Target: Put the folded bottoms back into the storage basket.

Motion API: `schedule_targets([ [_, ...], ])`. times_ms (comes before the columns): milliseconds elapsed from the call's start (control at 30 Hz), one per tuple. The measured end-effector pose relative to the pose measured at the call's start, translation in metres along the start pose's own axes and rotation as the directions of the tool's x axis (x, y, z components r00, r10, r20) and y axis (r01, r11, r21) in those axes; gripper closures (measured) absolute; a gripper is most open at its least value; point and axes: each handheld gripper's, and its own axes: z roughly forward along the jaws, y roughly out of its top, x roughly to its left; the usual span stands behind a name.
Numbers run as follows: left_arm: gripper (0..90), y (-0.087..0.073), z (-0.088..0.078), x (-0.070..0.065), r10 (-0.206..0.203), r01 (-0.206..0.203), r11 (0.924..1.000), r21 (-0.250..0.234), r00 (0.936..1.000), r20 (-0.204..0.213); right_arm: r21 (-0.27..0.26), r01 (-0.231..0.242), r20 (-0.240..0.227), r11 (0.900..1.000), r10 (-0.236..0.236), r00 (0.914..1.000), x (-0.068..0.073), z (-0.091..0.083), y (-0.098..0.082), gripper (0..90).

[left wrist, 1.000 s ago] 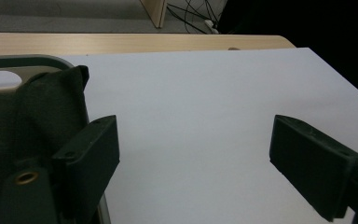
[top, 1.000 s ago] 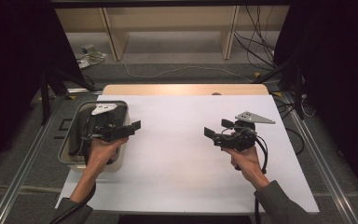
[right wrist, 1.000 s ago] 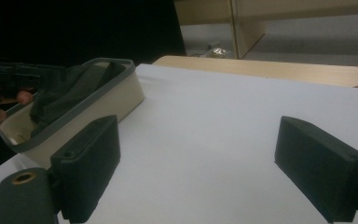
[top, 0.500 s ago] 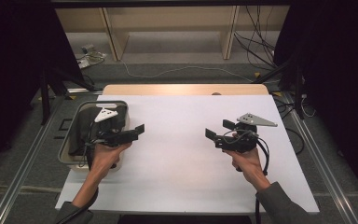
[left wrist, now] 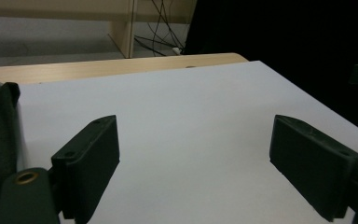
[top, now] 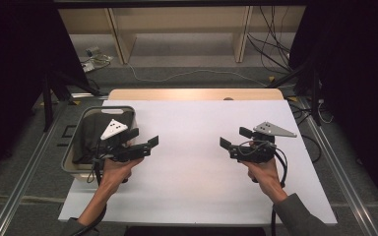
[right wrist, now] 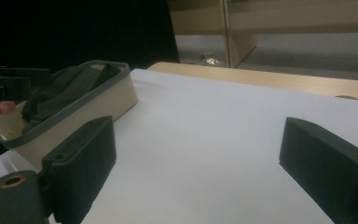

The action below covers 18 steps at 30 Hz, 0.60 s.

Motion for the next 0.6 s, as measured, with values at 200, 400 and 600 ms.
schedule_targets([
  [200, 15.7, -0.004, -0.004, -0.009, 0.033, -0.032, 0.9991, -0.029, 0.9992, 0.025, -0.005, 0.012, 0.004, 1.0, -0.012, 0.9999, 0.001, -0.004, -0.002, 6.1],
  [400, 15.5, -0.01, -0.006, -0.014, 0.048, -0.045, 0.9981, -0.042, 0.9976, 0.049, -0.007, 0.038, 0.02, 0.999, -0.038, 0.9991, 0.004, -0.008, -0.005, 0.3],
  [600, 15.5, -0.016, -0.01, -0.019, 0.059, -0.055, 0.9968, -0.058, 0.9956, 0.073, -0.009, 0.045, 0.026, 0.999, -0.045, 0.9986, 0.005, -0.013, -0.008, 0.3],
])
